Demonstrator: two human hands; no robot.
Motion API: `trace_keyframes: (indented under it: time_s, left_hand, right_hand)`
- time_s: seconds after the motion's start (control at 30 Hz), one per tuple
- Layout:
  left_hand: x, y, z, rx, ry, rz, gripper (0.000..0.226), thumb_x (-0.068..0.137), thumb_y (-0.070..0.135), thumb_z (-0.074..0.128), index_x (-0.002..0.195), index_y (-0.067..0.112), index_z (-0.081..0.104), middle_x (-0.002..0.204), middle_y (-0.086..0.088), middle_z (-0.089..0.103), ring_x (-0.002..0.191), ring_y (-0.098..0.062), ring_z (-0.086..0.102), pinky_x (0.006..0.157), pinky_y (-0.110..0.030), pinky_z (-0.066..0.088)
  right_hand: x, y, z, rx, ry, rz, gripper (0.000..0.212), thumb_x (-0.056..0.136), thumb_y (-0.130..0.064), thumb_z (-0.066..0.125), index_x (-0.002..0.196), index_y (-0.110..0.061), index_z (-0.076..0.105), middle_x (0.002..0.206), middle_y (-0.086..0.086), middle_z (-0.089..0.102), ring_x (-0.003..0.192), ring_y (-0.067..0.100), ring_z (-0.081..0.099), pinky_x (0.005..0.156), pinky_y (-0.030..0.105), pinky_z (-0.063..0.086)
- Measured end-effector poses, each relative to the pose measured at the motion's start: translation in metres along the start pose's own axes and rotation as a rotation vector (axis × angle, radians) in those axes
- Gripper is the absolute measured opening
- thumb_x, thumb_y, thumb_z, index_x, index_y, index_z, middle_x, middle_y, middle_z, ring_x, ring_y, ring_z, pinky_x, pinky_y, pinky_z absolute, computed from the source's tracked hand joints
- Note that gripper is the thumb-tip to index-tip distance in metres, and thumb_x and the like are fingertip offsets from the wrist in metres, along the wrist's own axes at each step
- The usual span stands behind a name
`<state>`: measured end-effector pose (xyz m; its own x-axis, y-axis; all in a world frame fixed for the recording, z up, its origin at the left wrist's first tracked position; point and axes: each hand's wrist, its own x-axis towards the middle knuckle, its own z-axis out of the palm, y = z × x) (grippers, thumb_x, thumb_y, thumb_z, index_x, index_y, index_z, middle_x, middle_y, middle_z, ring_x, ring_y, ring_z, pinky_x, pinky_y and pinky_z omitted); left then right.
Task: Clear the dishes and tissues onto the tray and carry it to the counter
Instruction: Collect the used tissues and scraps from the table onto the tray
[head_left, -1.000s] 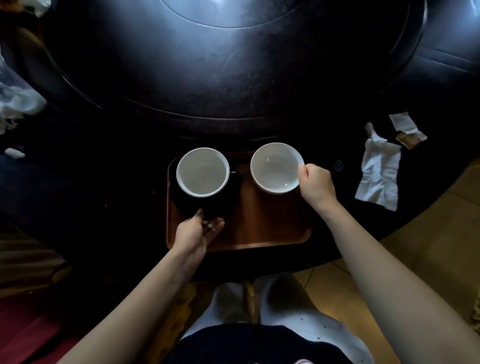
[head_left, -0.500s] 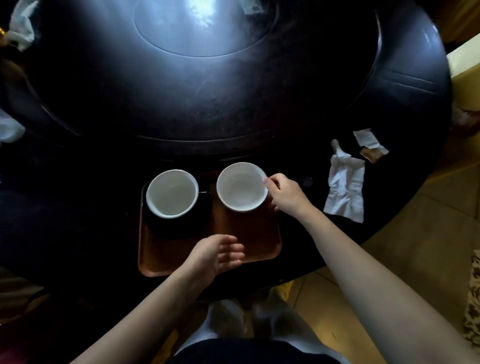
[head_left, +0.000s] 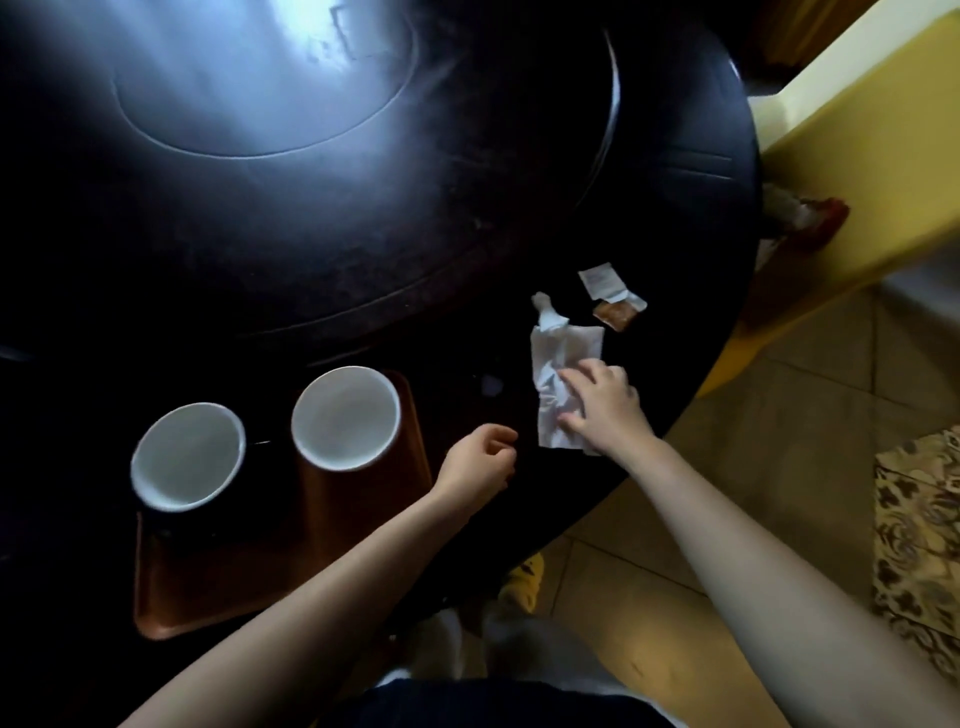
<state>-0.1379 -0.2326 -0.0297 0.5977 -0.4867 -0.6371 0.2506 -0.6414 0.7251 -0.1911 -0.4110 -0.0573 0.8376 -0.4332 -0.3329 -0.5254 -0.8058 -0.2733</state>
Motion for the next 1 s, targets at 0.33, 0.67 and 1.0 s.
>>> trace_keyframes:
  time_s: [0.33,0.67,1.0]
  left_hand:
    - [0.098,0.092,0.025,0.329,0.280,0.295,0.047,0.083,0.013,0.053,0.129,0.015,0.051,0.123,-0.016,0.054,0.108,-0.028,0.058,0.092,-0.025,0.041]
    - [0.158,0.116,0.038,0.484,0.305,0.188,0.028,0.084,0.010,0.049,0.110,0.009,0.061,0.110,-0.010,0.054,0.106,-0.034,0.054,0.077,-0.025,0.037]
    - [0.124,0.127,0.060,-0.242,0.099,0.177,0.017,0.085,0.006,0.054,0.084,0.018,0.066,0.082,-0.003,0.065,0.070,-0.015,0.057,0.068,-0.027,0.047]
  right_hand:
    - [0.008,0.027,0.005,0.336,0.082,-0.137,0.010,0.086,-0.010,0.057,0.095,-0.007,0.059,0.099,0.011,0.056,0.093,0.027,0.055,0.078,0.033,0.045]
    - [0.010,0.055,-0.035,0.483,0.191,-0.062,0.012,0.080,-0.010,0.058,0.078,-0.008,0.046,0.084,0.006,0.046,0.079,0.020,0.045,0.066,0.027,0.033]
    - [0.044,0.057,-0.060,0.631,0.518,-0.039,0.014,0.080,0.004,0.059,0.092,0.001,0.064,0.093,0.016,0.066,0.085,0.023,0.061,0.077,0.004,0.037]
